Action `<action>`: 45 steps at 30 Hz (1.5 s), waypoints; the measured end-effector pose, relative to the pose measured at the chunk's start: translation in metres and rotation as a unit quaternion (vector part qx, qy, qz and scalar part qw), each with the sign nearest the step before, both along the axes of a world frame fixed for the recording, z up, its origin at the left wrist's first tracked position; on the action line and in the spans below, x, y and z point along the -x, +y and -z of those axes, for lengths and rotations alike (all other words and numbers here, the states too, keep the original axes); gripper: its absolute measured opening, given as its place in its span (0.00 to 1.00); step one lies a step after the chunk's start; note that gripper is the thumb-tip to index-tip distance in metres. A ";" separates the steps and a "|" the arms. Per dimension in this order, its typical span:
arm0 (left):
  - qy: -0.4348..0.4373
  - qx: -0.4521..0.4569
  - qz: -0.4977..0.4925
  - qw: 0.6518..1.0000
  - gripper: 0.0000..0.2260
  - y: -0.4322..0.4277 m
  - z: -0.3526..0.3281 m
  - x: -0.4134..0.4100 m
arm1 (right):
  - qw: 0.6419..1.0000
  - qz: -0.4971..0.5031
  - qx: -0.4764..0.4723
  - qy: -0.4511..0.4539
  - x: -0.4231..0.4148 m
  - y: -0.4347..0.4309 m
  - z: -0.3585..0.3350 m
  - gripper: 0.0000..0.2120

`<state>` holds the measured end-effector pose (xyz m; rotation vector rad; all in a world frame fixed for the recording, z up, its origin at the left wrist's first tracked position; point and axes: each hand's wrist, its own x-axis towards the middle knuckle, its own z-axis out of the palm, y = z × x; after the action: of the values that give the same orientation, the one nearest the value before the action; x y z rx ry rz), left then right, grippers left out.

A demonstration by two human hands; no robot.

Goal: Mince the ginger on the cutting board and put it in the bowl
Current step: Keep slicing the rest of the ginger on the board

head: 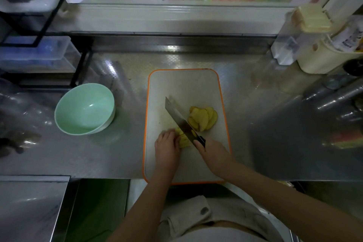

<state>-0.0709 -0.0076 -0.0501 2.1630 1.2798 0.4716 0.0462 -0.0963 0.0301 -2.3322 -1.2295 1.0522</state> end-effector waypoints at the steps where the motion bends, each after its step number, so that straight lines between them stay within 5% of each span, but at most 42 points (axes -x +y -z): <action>1: -0.002 -0.001 -0.001 1.000 0.05 0.000 0.000 0.000 | 1.000 -0.005 0.006 -0.003 0.000 -0.001 -0.001 0.18; 28: -0.064 -0.001 -0.011 0.998 0.06 -0.004 0.004 -0.003 | 0.994 0.001 0.088 -0.063 0.020 0.001 0.028 0.16; 36: -0.029 0.008 -0.013 0.999 0.05 -0.006 0.004 -0.003 | 0.999 -0.003 0.039 0.031 -0.007 0.008 0.028 0.15; 45: 0.000 0.006 0.013 1.000 0.05 -0.002 -0.007 -0.001 | 0.999 0.019 -0.042 0.011 -0.015 0.005 0.023 0.14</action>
<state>-0.0703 -0.0093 -0.0429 2.1662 1.2490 0.4524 0.0614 -0.0918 0.0067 -2.2659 -1.1925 0.9921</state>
